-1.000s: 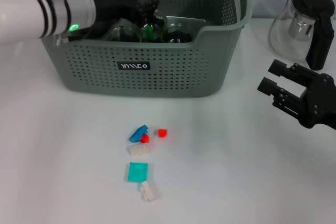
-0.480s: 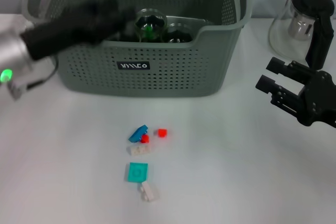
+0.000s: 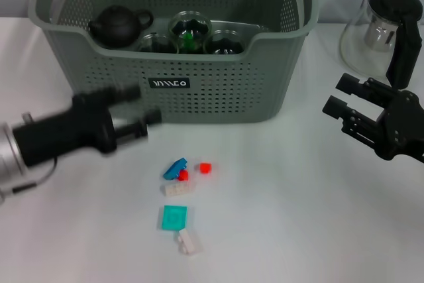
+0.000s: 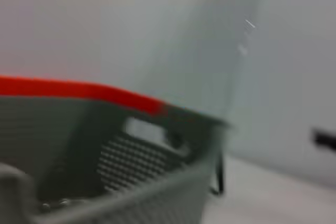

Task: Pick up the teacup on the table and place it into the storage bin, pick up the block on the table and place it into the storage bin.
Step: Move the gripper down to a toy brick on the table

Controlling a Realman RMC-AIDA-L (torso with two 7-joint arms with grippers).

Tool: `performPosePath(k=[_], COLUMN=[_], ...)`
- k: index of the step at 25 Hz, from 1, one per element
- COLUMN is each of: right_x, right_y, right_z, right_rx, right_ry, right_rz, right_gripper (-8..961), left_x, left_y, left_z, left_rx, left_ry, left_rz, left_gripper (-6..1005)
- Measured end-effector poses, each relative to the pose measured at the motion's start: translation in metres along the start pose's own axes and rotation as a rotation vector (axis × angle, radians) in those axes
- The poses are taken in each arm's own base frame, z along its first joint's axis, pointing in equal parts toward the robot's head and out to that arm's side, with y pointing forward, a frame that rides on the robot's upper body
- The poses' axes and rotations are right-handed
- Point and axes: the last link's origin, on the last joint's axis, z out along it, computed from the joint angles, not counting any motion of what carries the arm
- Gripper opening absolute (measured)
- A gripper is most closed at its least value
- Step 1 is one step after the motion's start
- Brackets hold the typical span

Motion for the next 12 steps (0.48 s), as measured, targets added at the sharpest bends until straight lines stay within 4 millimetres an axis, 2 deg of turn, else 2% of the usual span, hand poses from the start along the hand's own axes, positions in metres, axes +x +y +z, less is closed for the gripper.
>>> performPosePath(k=[5,12], right_x=[0.001,0.001], right_y=[0.0,0.0], right_z=[0.0,0.0], right_rx=[0.002,0.005], right_ry=[0.001,0.002], right_rz=[0.0,0.002], right_gripper=[577,577], left_x=[-0.034,-0.059], left_y=[0.022,0.026], left_z=[0.003,0.011], left_rx=[-0.049,-0.035], left_ry=[-0.021,-0.098], left_rz=[0.159,0.17], left_gripper=[641,602])
